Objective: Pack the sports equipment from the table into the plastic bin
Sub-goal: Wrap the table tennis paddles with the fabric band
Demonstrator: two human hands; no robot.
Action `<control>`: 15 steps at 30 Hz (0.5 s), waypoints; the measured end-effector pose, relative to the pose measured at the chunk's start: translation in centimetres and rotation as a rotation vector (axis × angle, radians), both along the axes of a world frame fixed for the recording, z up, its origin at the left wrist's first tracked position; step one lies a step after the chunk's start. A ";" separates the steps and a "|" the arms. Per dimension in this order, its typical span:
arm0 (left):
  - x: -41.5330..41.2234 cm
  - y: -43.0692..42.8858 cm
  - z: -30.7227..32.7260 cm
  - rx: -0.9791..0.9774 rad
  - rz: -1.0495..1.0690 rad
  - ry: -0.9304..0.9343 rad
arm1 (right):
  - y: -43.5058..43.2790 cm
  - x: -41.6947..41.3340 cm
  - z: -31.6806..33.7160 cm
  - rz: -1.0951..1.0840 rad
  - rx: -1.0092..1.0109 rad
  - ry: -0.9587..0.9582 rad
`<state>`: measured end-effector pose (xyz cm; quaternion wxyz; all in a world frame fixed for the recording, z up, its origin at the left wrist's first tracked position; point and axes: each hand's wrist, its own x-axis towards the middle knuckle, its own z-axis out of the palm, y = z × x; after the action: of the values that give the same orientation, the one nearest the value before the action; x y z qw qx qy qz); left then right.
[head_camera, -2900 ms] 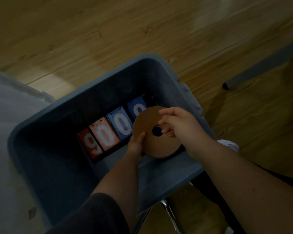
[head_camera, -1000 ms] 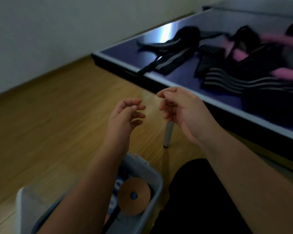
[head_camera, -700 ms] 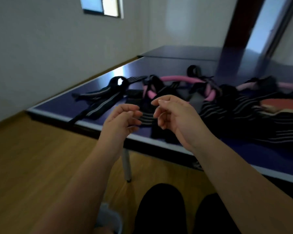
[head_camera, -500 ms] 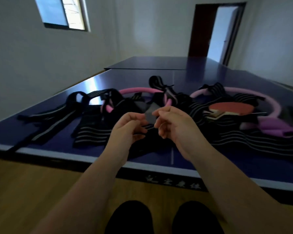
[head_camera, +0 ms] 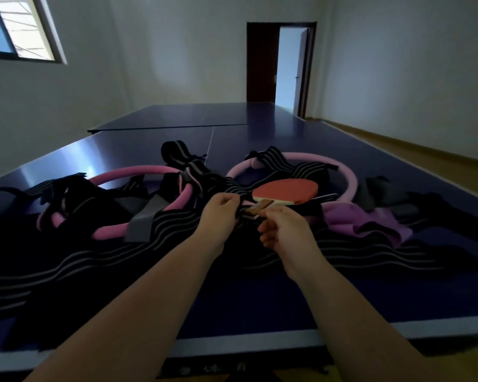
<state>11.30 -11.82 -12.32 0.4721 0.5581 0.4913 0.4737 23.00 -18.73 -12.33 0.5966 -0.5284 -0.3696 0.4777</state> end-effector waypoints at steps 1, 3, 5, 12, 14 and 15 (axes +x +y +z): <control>0.7 1.0 -0.1 0.000 -0.016 0.042 | 0.1 0.3 -0.2 -0.009 -0.009 0.032; 2.0 2.7 -0.3 0.012 -0.060 0.181 | 0.5 0.9 -0.4 -0.030 -0.016 0.110; 2.8 3.5 -0.5 0.071 -0.077 0.332 | 0.7 1.0 -0.2 -0.058 -0.019 0.213; 3.8 3.3 -1.5 0.219 -0.013 0.545 | 0.8 1.9 0.0 -0.105 -0.024 0.434; 4.3 2.7 -1.5 0.239 0.056 0.622 | 1.1 2.2 0.4 -0.105 -0.013 0.406; 4.7 2.1 -1.2 0.251 0.115 0.680 | 1.2 2.6 0.6 -0.109 0.000 0.383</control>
<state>15.97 -9.72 -13.56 0.1823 0.7088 0.5885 0.3436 25.55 -17.56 -11.70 0.6809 -0.4470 -0.2203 0.5367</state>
